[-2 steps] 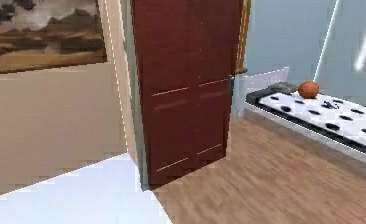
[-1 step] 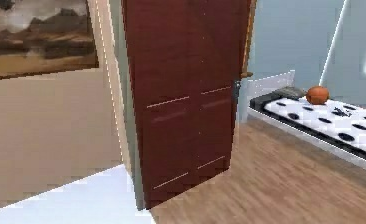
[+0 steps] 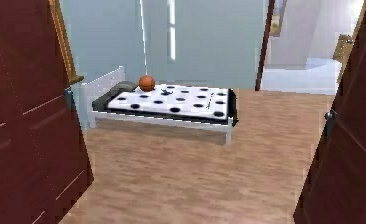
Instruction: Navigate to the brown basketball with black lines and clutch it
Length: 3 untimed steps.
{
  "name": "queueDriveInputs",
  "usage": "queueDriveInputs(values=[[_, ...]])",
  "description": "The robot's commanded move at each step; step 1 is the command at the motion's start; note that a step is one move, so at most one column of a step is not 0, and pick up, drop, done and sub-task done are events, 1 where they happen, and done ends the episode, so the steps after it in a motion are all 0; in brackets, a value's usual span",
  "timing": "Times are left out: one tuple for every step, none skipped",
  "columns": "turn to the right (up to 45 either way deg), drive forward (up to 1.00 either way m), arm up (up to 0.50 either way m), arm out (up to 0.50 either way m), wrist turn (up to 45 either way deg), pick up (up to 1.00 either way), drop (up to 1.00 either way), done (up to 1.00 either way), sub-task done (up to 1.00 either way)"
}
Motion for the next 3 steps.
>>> queueDriveInputs(values=[[18.0, 0.0, 0.0, 0.0, 0.0, 0.0, 0.0, 0.0, 0.0], [0.0, 1.0, 0.0, 0.0, 0.0, 0.0, 0.0, 0.0, 0.0], [12.0, 0.0, 0.0, 0.0, 0.0, 0.0, 0.0, 0.0, 0.0]])
